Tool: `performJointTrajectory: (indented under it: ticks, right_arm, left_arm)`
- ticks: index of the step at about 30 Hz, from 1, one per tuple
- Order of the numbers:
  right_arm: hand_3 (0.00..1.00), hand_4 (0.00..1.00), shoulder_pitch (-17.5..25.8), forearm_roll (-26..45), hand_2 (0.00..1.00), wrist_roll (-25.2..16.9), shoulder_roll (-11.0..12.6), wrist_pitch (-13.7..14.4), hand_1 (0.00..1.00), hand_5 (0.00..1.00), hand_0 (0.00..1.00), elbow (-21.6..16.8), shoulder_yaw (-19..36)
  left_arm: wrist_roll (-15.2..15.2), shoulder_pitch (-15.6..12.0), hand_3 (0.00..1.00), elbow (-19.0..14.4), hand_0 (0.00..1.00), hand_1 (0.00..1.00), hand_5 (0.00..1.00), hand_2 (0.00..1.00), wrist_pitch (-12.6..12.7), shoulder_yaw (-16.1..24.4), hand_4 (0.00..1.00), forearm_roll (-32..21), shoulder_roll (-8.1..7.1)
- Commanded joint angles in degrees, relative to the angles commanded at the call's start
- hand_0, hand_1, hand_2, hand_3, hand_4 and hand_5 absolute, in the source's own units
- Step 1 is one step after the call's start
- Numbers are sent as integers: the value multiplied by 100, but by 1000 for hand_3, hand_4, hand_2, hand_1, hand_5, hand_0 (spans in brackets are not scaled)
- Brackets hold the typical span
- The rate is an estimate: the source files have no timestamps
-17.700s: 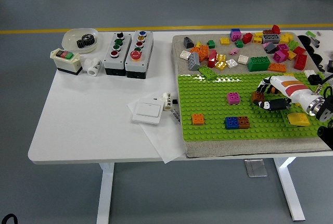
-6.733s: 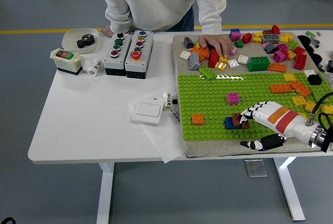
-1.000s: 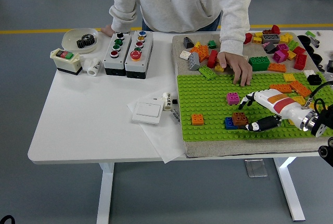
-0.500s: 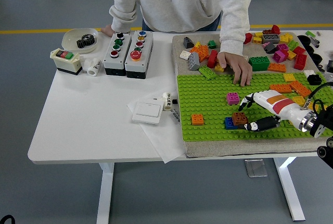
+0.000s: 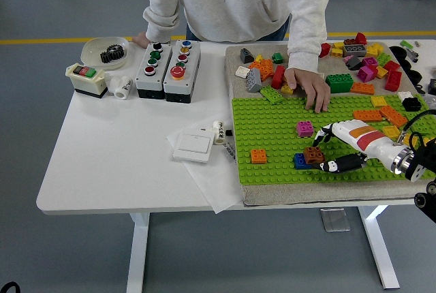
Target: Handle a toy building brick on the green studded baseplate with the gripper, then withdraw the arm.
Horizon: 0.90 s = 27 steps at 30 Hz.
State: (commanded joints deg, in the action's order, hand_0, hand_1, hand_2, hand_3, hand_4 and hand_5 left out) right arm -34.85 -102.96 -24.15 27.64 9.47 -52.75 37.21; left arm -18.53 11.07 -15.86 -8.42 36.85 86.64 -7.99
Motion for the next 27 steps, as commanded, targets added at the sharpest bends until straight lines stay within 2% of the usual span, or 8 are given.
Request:
performJointTrajectory:
  ticks: [27]
  right_arm:
    - [534, 852, 14, -42, 563, -11, 7, 64, 516, 581, 555, 17, -6]
  left_arm:
    - [6, 12, 597, -2, 735, 737, 598, 751, -2, -17, 660, -6, -3]
